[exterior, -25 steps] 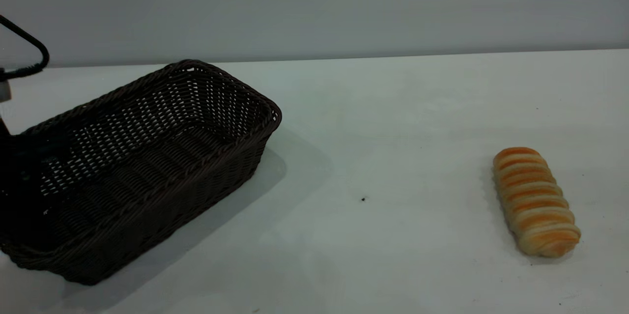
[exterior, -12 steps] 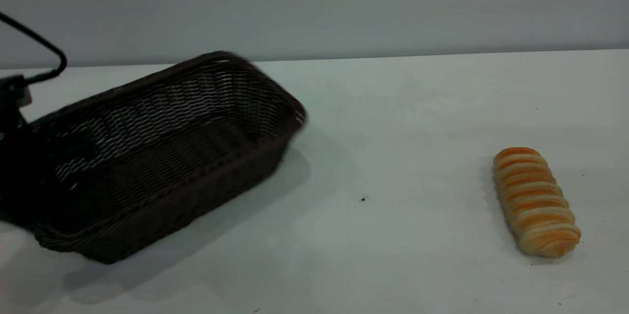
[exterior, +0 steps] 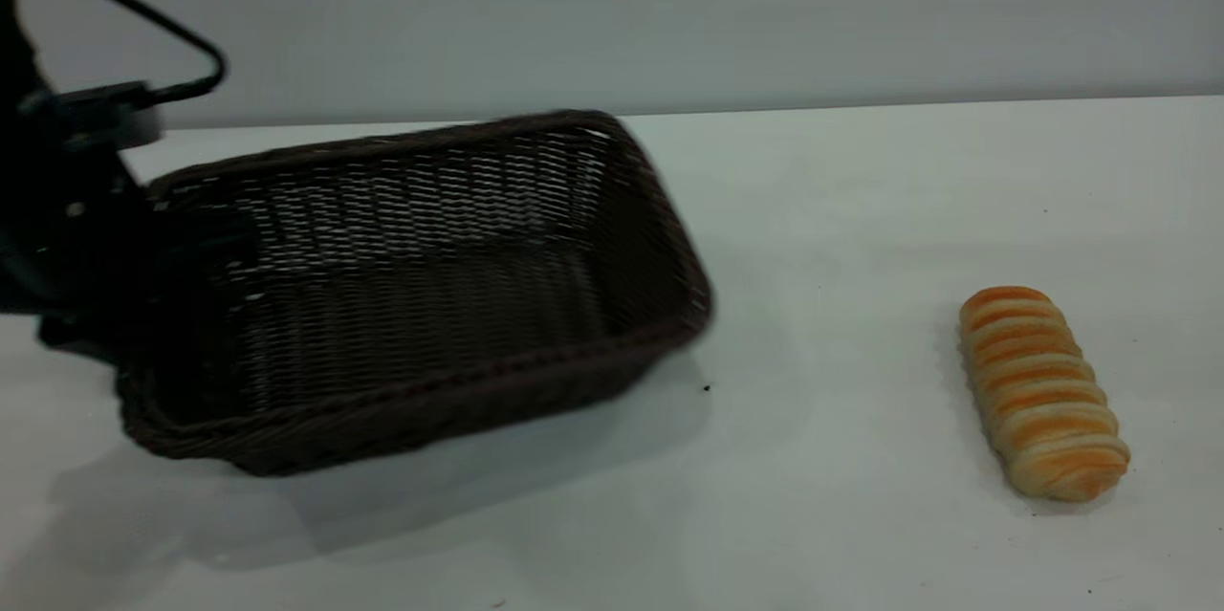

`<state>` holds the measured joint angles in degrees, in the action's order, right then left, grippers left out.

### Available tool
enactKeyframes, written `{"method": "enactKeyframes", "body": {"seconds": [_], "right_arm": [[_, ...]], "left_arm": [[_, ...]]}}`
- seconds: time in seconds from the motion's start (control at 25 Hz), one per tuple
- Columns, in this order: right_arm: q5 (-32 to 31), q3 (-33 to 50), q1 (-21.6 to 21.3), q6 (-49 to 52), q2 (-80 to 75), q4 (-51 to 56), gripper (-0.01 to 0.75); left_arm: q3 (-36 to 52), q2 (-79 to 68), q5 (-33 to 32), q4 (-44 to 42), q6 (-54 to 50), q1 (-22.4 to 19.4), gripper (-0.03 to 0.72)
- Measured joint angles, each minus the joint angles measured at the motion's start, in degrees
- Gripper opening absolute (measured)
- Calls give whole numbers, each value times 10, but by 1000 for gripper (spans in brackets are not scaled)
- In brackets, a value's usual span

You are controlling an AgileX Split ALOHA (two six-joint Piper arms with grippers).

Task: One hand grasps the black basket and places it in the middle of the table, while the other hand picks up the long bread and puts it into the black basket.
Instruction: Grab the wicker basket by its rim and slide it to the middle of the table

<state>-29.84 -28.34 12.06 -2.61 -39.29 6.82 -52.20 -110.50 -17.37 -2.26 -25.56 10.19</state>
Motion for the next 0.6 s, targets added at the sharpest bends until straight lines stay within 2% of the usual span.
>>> {"method": "enactKeyframes", "body": {"seconds": [0.24,0.6], "right_arm": [[32,0,0,0,-76,11,493],[120,0,0,-12,-214,86,493]], "left_arm": [[-28,-5,-13,42,75,27,154],[-37,-34,-14,92,147,45,154]]}}
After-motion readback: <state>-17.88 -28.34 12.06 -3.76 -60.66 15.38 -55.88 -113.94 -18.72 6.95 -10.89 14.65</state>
